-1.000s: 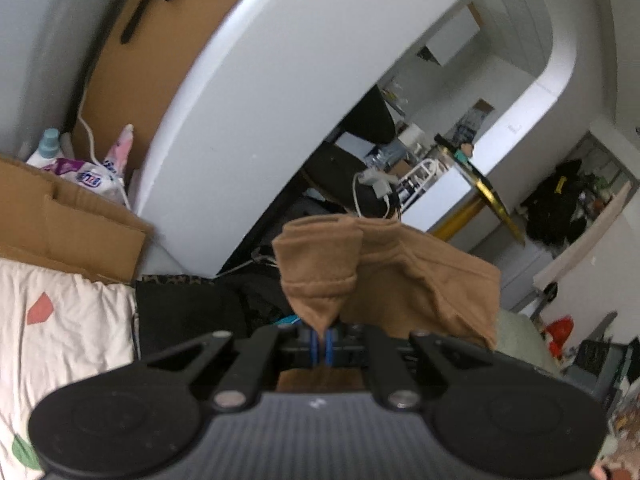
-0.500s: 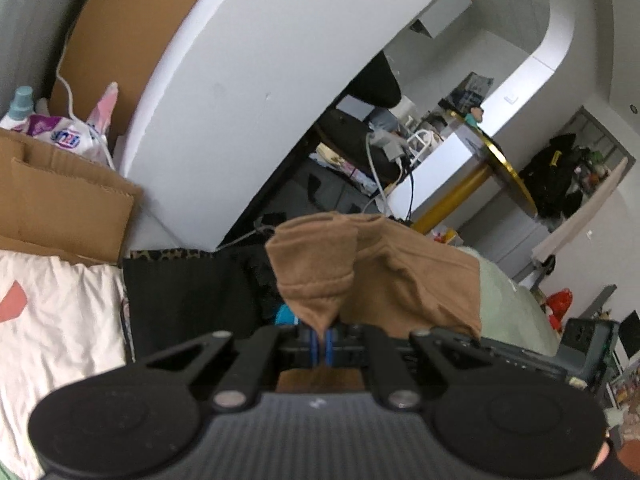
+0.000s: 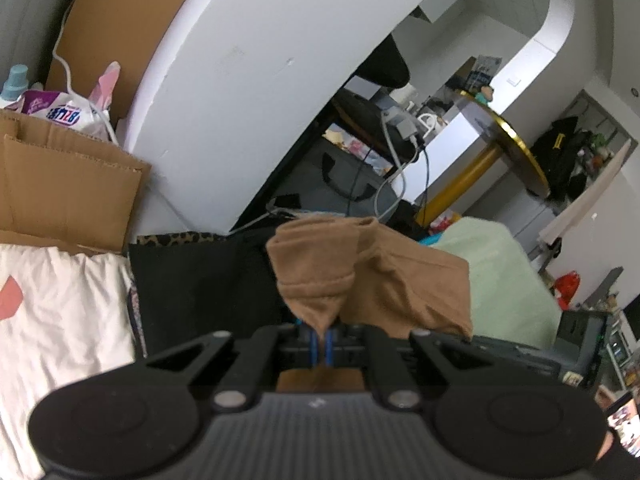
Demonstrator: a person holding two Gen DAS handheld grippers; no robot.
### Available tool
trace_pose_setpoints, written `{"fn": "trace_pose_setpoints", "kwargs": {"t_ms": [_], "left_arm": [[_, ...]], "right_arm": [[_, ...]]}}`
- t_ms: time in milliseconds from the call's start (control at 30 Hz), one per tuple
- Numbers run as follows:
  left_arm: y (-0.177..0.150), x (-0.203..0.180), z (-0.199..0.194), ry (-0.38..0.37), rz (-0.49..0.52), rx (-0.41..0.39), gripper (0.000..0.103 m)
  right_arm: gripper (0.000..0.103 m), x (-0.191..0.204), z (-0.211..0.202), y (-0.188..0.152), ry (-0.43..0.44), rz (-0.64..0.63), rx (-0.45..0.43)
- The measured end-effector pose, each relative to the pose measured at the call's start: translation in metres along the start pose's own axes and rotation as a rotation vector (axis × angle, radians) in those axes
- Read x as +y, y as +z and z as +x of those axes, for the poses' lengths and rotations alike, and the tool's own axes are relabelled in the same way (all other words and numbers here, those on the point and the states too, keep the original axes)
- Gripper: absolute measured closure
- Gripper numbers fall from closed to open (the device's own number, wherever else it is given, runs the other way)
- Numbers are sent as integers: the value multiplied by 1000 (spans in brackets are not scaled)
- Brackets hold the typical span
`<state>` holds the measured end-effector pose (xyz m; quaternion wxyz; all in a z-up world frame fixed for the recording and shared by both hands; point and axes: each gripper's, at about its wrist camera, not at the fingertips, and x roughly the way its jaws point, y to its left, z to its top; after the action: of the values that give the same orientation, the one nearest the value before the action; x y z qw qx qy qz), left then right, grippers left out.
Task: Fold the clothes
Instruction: 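Carry the folded brown shirt with both tools toward the clothes pile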
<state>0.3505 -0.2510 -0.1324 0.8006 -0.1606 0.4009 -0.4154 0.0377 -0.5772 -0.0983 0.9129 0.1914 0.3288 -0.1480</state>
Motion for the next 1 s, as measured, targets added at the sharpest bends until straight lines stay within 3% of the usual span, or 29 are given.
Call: {"fn": "trace_pose_setpoints", "kwargs": {"t_ms": [567, 1000], "left_arm": [[1, 53, 47, 17, 38, 0, 99], [29, 81, 92, 82, 70, 7, 99]], "right_arm": [[91, -19, 68, -3, -20, -56, 48], [90, -25, 125, 14, -68, -84, 42]]}}
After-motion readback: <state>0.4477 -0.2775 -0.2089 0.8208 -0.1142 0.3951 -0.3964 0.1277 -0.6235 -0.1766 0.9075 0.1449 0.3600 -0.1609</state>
